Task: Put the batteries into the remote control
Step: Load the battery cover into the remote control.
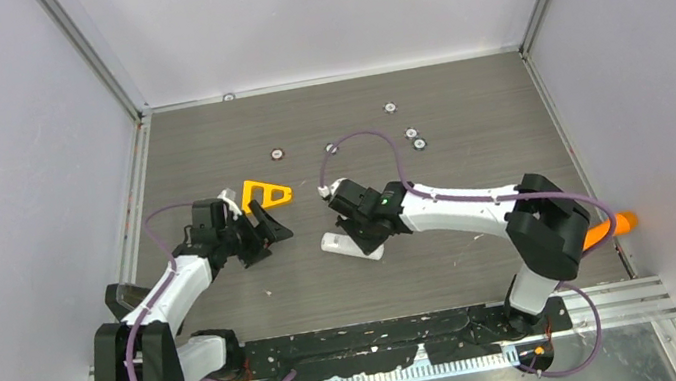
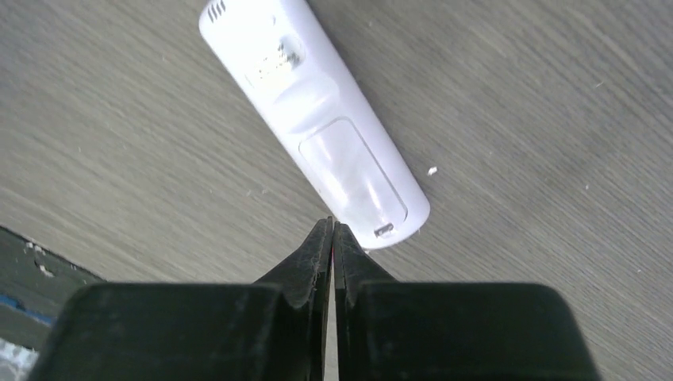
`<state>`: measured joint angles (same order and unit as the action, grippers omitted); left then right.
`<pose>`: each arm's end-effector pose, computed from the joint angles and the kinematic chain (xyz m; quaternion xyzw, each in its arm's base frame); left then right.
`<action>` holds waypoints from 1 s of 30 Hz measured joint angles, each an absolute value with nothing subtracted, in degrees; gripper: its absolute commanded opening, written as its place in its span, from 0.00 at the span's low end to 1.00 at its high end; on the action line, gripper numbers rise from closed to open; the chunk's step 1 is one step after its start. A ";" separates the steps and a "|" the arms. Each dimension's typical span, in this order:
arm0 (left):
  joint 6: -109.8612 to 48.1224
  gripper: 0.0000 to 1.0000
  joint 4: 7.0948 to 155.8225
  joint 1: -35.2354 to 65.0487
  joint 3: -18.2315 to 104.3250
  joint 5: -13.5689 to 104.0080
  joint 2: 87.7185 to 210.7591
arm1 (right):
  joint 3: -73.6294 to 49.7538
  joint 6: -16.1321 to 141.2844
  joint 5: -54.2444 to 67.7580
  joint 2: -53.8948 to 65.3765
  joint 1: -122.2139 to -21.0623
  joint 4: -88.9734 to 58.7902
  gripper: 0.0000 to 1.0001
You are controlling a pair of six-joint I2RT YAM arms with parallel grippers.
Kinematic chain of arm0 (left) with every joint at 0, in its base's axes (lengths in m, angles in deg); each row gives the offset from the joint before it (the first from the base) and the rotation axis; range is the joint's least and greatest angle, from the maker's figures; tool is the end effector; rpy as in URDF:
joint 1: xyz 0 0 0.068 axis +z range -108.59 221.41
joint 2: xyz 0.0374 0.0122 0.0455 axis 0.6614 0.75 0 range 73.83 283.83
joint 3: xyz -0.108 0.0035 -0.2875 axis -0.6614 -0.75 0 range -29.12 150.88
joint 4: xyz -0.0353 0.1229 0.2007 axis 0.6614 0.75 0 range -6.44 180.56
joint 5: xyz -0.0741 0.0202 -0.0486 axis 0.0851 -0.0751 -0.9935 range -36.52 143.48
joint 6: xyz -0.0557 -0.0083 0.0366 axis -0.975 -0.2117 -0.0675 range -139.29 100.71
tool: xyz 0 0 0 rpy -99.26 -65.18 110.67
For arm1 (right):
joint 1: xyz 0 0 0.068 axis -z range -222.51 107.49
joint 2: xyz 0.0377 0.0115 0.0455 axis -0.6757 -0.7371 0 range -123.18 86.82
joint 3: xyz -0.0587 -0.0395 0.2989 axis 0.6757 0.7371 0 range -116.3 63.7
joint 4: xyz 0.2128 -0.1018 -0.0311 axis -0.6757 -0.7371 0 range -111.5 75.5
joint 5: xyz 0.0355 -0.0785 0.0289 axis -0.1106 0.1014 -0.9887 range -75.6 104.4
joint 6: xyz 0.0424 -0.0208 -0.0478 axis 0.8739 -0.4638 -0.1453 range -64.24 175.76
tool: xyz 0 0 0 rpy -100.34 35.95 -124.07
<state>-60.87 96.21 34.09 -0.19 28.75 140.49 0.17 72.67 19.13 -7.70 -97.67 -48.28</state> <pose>0.1857 -0.0464 0.2068 -0.2013 0.8996 -0.3204 0.2180 0.1848 0.2578 0.2349 -0.3110 0.9242 0.0957 0.2001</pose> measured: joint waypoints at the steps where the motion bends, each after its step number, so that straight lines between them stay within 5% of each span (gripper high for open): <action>1: -60.87 0.79 96.21 34.09 -0.19 28.75 140.49 | -0.03 73.30 19.85 -8.00 -97.95 -47.58 0.09; 21: -60.76 0.79 96.77 34.09 -0.19 29.06 139.74 | -3.17 75.71 25.47 -14.50 -98.34 -44.36 0.11; 25: -60.61 0.80 97.58 34.09 -0.17 29.86 138.45 | -3.17 75.75 25.53 -14.45 -98.52 -44.28 0.16; 30: -59.89 0.80 99.73 34.09 0.83 31.68 135.85 | -4.16 75.18 25.36 -14.43 -98.61 -45.22 0.35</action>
<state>-59.89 99.73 34.09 0.83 31.68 135.85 -4.16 75.18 25.36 -14.43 -98.61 -45.22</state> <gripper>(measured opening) 0.796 0.261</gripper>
